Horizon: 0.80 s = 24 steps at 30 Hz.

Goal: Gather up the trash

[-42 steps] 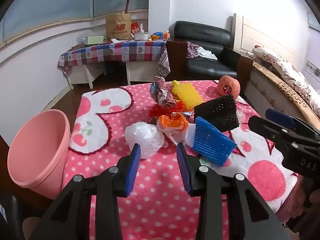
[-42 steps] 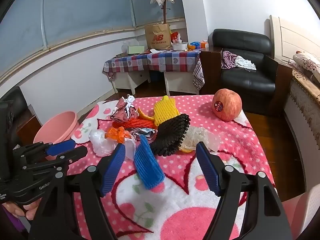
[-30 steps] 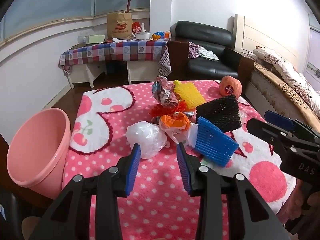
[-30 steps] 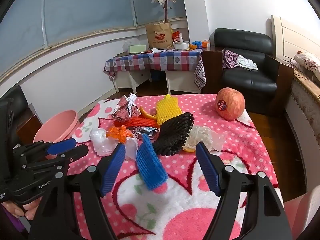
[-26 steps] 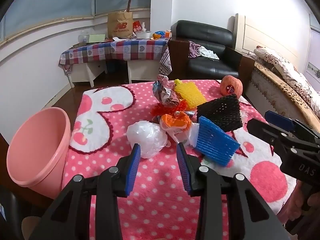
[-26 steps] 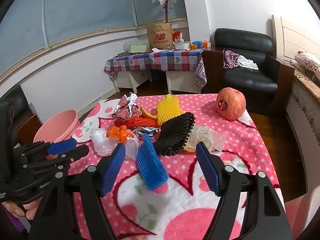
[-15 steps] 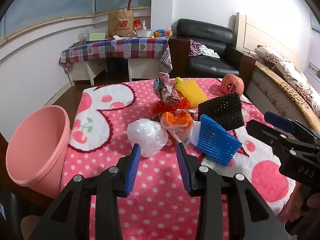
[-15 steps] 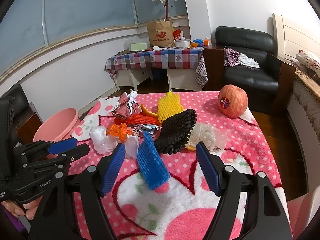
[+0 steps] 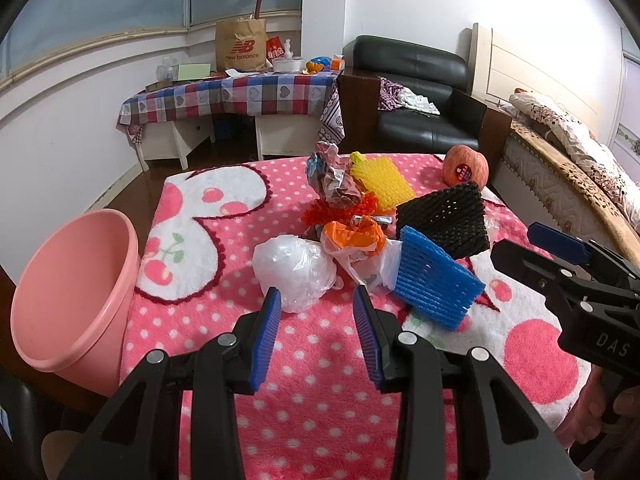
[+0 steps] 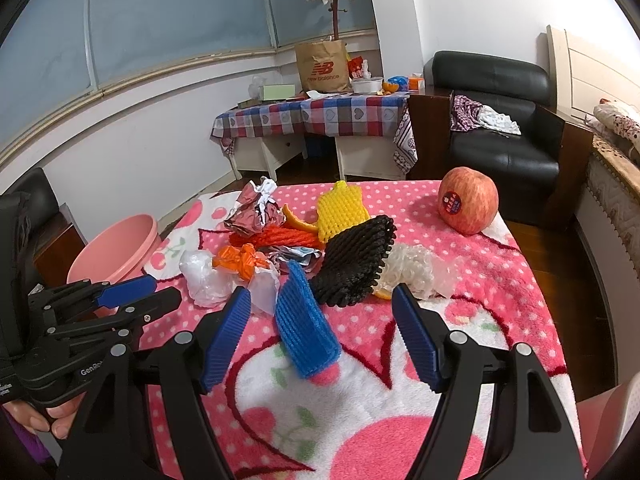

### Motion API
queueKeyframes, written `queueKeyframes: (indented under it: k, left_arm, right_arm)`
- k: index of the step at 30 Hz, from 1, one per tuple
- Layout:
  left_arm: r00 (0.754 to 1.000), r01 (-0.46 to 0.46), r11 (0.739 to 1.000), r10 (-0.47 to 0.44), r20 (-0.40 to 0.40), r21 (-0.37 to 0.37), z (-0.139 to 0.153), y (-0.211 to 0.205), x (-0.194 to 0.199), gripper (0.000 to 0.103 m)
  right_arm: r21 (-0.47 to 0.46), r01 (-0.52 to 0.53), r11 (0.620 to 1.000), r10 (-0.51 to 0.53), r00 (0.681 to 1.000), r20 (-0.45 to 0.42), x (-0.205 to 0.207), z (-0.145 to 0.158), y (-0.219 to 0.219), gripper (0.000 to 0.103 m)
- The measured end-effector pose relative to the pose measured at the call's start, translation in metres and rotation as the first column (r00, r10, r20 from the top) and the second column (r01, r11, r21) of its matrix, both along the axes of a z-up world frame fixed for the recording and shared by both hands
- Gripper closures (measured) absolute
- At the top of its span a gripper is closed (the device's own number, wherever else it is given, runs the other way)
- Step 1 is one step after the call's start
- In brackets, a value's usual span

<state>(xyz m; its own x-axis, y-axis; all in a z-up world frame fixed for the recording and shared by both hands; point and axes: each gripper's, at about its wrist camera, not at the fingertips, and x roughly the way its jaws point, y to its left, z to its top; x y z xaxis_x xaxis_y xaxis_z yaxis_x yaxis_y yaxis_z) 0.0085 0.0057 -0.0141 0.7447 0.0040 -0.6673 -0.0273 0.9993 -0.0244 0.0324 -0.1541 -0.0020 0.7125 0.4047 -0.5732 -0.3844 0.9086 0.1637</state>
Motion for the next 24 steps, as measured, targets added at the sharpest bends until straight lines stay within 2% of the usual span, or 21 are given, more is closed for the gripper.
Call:
queueKeyframes:
  k: [24]
  left_arm:
    - [1.0, 0.0, 1.0, 0.0, -0.003, -0.002, 0.0004, -0.0002, 0.0006, 0.066]
  right_arm:
    - [-0.005, -0.004, 1.0, 0.004, 1.0, -0.001, -0.0002, 0.0001, 0.0034, 0.03]
